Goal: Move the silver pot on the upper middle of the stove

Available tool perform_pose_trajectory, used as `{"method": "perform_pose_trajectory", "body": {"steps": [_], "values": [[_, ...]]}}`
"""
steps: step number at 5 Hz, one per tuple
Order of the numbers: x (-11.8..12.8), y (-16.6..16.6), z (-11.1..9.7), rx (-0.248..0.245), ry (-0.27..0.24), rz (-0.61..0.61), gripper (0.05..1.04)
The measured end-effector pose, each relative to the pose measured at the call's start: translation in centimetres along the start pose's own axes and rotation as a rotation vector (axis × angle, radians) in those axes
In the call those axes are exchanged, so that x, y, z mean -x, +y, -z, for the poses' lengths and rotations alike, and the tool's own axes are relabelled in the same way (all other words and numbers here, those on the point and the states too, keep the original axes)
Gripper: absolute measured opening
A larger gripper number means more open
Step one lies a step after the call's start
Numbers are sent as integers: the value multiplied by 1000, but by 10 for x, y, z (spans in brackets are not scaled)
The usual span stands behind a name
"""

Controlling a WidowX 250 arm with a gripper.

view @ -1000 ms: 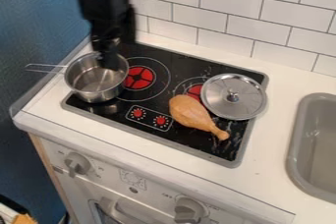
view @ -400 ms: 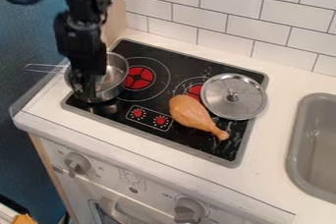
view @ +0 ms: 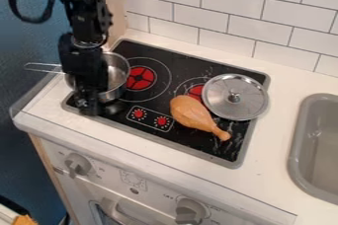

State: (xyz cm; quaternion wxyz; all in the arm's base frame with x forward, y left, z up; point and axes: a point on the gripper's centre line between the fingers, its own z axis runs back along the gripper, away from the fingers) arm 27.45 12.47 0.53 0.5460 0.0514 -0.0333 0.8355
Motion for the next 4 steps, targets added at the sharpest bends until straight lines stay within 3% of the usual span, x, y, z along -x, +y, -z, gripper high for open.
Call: {"method": "perform_pose_trajectory", "body": {"steps": [2, 3, 4], "values": [[-2, -3, 2, 22, 24, 2, 403], [-1, -3, 2, 23, 31, 8, 186], [-1, -4, 1, 28, 28, 9, 97]]}}
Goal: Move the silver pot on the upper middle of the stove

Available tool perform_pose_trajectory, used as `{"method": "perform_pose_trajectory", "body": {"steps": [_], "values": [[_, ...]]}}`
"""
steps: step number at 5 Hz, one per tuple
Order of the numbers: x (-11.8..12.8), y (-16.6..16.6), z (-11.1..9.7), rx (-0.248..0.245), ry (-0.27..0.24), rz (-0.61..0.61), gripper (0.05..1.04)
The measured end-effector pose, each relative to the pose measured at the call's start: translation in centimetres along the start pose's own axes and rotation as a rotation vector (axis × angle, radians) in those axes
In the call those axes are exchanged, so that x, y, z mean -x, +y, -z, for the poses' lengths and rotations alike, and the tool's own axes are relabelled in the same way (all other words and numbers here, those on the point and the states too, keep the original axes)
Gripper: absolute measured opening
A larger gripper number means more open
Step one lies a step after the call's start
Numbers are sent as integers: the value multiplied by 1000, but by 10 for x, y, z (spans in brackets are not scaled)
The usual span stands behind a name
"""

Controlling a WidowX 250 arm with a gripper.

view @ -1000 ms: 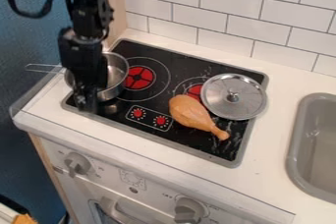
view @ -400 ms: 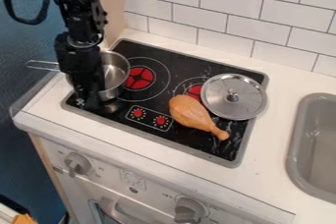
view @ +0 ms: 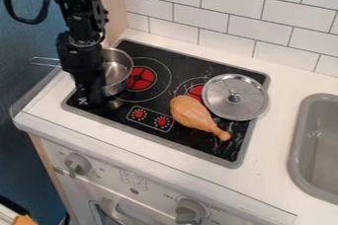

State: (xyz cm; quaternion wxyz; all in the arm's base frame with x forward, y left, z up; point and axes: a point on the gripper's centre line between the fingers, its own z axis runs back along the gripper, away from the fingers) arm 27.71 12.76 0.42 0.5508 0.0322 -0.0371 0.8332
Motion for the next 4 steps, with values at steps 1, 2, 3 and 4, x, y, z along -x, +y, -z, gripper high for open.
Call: {"method": "perform_pose_trajectory", "body": {"steps": [1, 2, 3, 4], "values": [[0, 1, 0, -3, 1, 6, 89], [1, 2, -7, -3, 8, 2, 87], [1, 3, -25, 27, 11, 2, 79], [11, -3, -54, 115, 9, 17, 77]]}}
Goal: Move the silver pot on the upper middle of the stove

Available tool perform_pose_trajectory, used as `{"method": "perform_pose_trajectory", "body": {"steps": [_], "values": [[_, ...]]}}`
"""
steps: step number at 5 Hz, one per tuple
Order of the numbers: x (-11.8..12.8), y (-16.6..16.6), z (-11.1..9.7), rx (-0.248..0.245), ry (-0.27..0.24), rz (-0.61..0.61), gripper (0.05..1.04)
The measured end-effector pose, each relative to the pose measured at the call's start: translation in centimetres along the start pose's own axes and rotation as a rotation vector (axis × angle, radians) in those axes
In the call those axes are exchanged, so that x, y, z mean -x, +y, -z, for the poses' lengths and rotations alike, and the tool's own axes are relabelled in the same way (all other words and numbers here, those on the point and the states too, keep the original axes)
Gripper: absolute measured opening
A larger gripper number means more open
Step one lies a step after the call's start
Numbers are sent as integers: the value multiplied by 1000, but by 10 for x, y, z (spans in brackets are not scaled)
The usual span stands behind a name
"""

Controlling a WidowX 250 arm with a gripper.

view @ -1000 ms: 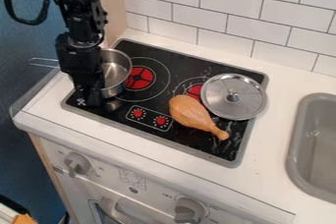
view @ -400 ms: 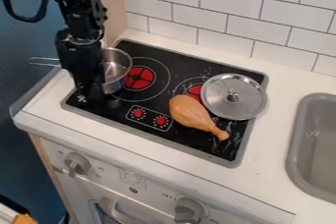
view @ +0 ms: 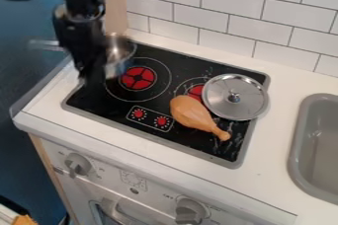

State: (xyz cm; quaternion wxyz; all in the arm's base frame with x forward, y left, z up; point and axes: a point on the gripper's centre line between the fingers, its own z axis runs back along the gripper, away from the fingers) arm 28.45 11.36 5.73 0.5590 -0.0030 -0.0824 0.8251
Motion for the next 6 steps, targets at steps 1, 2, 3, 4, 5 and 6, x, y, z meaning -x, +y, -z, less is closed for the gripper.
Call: {"method": "perform_pose_trajectory", "body": {"steps": [1, 2, 3, 4, 5, 6], "values": [[19, -6, -14, 61, 32, 11, 77], [51, -9, -16, 114, 81, -28, 77], [84, -17, -8, 102, 104, -28, 77], [110, -30, 6, 81, 132, -19, 77], [120, -41, 19, 73, 114, -15, 77], [126, -51, 33, 58, 106, -15, 77]]}}
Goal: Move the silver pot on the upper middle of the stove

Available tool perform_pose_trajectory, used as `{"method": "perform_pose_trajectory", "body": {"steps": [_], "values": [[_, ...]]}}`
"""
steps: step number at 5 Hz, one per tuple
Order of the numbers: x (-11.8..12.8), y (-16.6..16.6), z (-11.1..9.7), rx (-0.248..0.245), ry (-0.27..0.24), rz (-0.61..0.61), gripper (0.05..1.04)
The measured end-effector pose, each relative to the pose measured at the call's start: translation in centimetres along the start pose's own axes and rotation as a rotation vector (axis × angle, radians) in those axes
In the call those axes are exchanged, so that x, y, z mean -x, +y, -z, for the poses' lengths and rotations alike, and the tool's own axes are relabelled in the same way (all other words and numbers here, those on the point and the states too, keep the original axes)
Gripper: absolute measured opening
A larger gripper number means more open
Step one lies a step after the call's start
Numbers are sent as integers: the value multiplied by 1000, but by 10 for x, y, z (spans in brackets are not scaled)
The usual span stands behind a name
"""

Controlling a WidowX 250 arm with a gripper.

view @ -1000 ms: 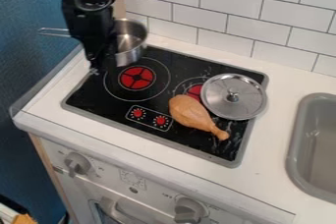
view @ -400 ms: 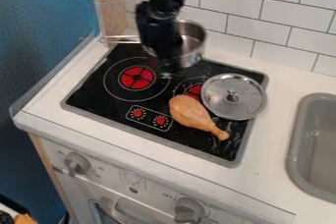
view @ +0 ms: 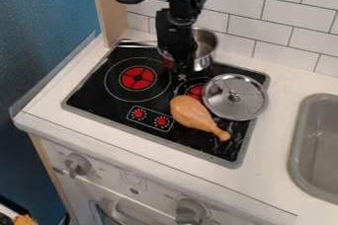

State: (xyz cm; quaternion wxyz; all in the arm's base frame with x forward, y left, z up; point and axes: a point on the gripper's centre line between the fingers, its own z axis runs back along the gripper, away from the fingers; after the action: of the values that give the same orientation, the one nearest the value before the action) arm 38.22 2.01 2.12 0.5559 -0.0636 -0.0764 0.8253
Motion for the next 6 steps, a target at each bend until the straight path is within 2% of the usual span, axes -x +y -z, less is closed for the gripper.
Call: {"method": "perform_pose_trajectory", "body": {"steps": [1, 2, 3, 5, 6], "values": [[7, -2, 3, -3, -5, 15, 77], [12, 3, 10, -29, -36, 64, 95], [14, 6, 9, -51, -26, 91, 261], [14, 9, 9, -67, -24, 97, 842], [13, 9, 3, -63, -74, 118, 1006]]}}
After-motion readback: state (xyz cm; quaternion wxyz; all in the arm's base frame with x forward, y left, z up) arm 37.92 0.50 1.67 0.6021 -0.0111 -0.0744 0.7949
